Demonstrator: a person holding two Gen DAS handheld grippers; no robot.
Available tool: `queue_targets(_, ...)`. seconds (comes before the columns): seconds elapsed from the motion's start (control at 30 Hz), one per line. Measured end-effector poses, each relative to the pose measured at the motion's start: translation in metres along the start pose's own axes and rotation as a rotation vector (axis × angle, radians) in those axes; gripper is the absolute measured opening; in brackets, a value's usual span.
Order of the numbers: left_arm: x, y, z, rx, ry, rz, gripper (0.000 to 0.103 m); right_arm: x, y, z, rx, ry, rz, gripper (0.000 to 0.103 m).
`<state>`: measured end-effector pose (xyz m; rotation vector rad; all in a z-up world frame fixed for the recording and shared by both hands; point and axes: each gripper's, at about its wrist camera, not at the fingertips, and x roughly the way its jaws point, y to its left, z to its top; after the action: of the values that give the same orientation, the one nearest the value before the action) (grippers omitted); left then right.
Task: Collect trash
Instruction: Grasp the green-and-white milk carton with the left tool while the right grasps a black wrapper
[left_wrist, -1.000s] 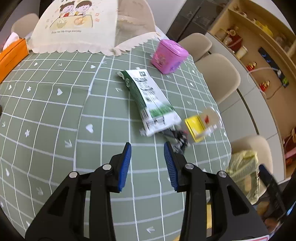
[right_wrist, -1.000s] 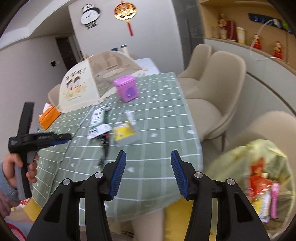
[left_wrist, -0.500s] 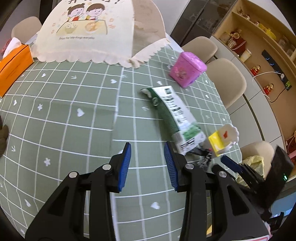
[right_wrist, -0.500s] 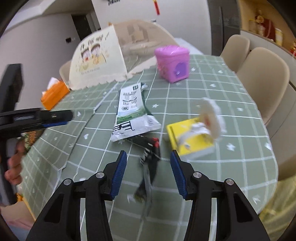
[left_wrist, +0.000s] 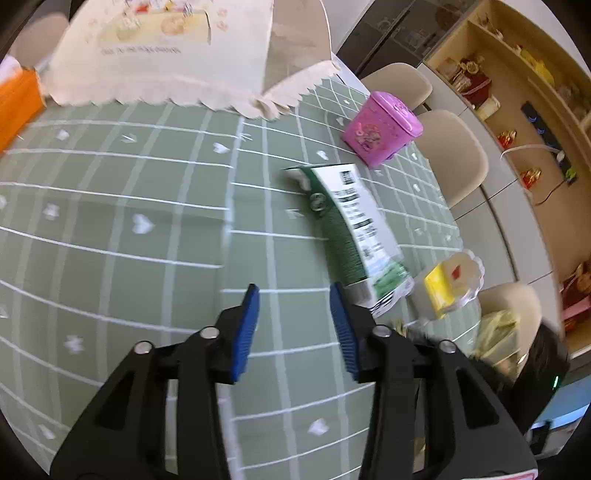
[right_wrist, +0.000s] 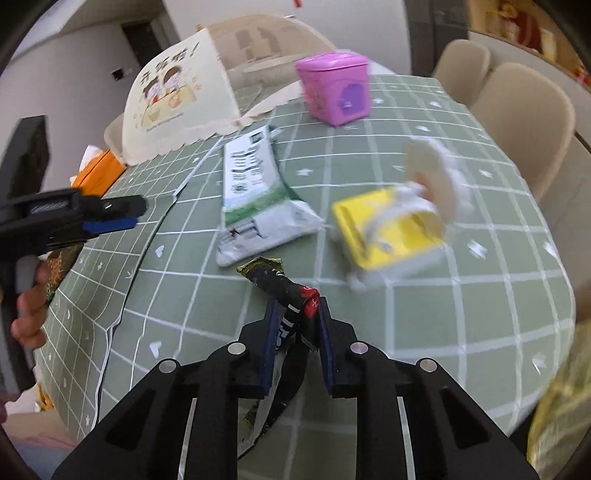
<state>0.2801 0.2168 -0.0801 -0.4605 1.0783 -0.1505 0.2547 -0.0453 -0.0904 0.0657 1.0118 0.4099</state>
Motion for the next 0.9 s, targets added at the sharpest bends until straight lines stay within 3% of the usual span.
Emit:
queue_targets(0.17, 0.031, -0.019, 0.021, -0.086, 0.023, -0.084, 0.046, -0.025, -0.02, -0.013, 0.079, -0.026, -0.039, 0.02)
queue_targets(0.37, 0.061, -0.066, 0.048, -0.045, 0.003, 0.062, 0.046, -0.042, -0.033, -0.023, 0.116, -0.047, -0.066, 0.02)
queue_targets(0.63, 0.094, -0.097, 0.062, -0.009, 0.016, 0.24, 0.053, -0.052, -0.043, -0.027, 0.098, -0.057, -0.064, 0.02)
queue_targets(0.77, 0.108, -0.097, 0.054, 0.0, 0.073, 0.264, 0.053, -0.055, -0.051, -0.028, 0.099, -0.066, -0.046, 0.02)
queue_targets(0.9, 0.102, -0.089, 0.044, -0.029, 0.102, 0.23, 0.052, -0.058, -0.058, -0.027, 0.097, -0.074, -0.024, 0.02)
